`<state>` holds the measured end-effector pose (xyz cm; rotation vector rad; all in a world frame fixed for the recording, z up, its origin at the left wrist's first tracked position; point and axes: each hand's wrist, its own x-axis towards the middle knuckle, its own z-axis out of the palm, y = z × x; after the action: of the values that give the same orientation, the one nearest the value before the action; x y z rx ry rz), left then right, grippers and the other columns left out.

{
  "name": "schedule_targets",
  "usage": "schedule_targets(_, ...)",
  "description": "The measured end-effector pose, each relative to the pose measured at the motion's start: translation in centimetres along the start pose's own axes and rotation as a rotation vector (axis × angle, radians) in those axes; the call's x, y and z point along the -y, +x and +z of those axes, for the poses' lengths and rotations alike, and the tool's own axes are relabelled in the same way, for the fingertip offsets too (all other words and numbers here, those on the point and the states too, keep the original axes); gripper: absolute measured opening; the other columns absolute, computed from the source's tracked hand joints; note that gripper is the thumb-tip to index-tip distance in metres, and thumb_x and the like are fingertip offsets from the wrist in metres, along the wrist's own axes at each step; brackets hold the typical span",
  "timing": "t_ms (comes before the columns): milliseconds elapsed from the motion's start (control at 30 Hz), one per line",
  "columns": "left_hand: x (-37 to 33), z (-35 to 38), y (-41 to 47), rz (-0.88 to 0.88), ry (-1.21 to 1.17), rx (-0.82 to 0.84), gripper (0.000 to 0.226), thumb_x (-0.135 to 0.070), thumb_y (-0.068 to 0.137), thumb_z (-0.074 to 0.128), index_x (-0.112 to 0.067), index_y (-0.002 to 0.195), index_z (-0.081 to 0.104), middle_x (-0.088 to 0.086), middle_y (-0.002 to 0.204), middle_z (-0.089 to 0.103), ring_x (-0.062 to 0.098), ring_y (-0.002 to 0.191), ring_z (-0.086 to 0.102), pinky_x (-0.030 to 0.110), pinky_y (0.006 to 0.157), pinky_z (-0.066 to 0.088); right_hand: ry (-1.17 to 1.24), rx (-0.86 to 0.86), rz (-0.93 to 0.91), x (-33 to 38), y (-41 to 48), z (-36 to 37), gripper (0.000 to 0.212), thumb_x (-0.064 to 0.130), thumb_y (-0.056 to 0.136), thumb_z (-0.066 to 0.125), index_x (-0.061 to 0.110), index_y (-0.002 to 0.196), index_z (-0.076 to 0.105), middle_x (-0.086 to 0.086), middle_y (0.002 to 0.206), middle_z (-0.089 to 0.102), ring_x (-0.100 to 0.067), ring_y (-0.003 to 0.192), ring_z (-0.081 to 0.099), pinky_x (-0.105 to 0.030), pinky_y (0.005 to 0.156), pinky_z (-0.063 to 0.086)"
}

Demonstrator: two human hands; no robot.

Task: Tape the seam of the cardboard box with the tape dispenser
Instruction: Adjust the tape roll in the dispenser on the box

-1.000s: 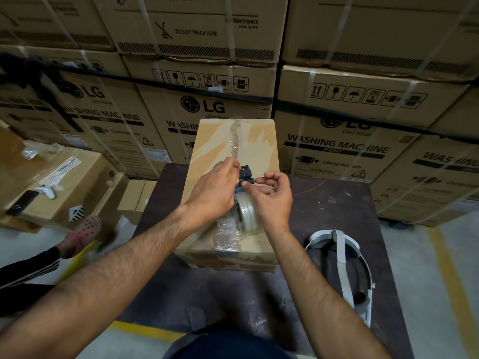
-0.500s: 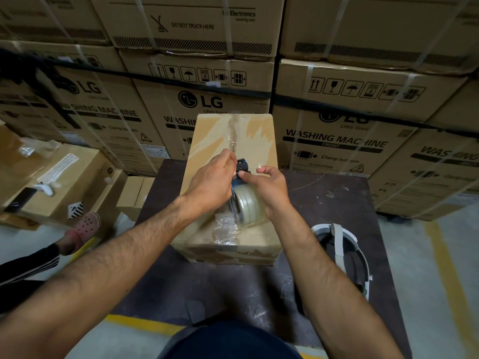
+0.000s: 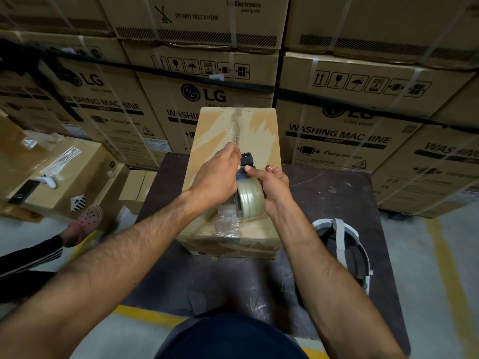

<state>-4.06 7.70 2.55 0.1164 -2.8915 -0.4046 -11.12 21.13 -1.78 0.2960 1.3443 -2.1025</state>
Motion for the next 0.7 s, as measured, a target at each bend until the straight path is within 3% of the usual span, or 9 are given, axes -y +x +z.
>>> schedule_targets(100,0.1,0.0,0.0,0.007,0.0,-0.003,0.016,-0.002,0.096,0.055,0.0,0.112,0.06,0.005,0.126,0.049,0.022,0.095,0.057,0.038,0.072,0.052,-0.016,-0.021,-0.021,0.0,-0.3,0.1,0.057,-0.007,0.072,0.09,0.023,0.086,0.043,-0.014,0.085,0.07,-0.028,0.08,0.071,-0.046,0.086,0.059)
schedule_targets(233,0.6,-0.5,-0.2,0.032,-0.012,0.004,0.012,-0.009,0.1,0.055,-0.005,0.111,0.061,0.002,0.124,0.051,0.023,0.093,0.06,0.041,0.076,0.054,-0.026,-0.014,-0.037,-0.3,-0.5,0.1,0.064,0.005,0.056,0.097,0.022,0.09,0.045,-0.02,0.096,0.068,-0.033,0.093,0.069,-0.064,0.103,0.053)
schedule_targets(367,1.3,-1.2,-0.5,0.087,-0.059,-0.018,0.014,-0.017,0.102,0.06,-0.009,0.109,0.067,0.002,0.128,0.06,0.023,0.107,0.064,0.043,0.09,0.055,-0.053,-0.019,-0.049,-0.5,-0.2,0.0,0.07,0.015,0.051,0.1,0.022,0.094,0.045,-0.02,0.094,0.07,-0.033,0.093,0.069,-0.068,0.107,0.048)
schedule_targets(467,2.0,-1.2,-1.0,0.125,-0.113,-0.061,0.022,-0.019,0.096,0.067,-0.011,0.116,0.071,0.001,0.125,0.067,0.022,0.114,0.065,0.04,0.095,0.055,-0.089,-0.018,-0.067,-0.4,-0.2,-0.1,0.066,0.015,0.059,0.098,0.02,0.098,0.045,-0.019,0.087,0.073,-0.032,0.09,0.07,-0.067,0.111,0.048)
schedule_targets(567,2.2,-1.1,-1.1,0.125,-0.119,-0.07,0.03,-0.022,0.091,0.073,-0.015,0.121,0.073,0.001,0.123,0.069,0.022,0.116,0.065,0.039,0.096,0.054,-0.108,-0.019,-0.065,-0.3,-0.3,0.0,0.06,0.013,0.065,0.096,0.018,0.099,0.047,-0.02,0.087,0.075,-0.033,0.091,0.07,-0.068,0.112,0.047)
schedule_targets(700,2.1,-0.9,-1.0,0.105,-0.047,-0.108,0.023,-0.028,0.089,0.079,-0.018,0.11,0.08,0.001,0.12,0.071,0.024,0.113,0.065,0.044,0.089,0.057,-0.146,-0.023,-0.073,0.1,-0.8,0.2,0.061,0.017,0.063,0.097,0.018,0.102,0.05,-0.033,0.107,0.076,-0.034,0.091,0.071,-0.063,0.105,0.053)
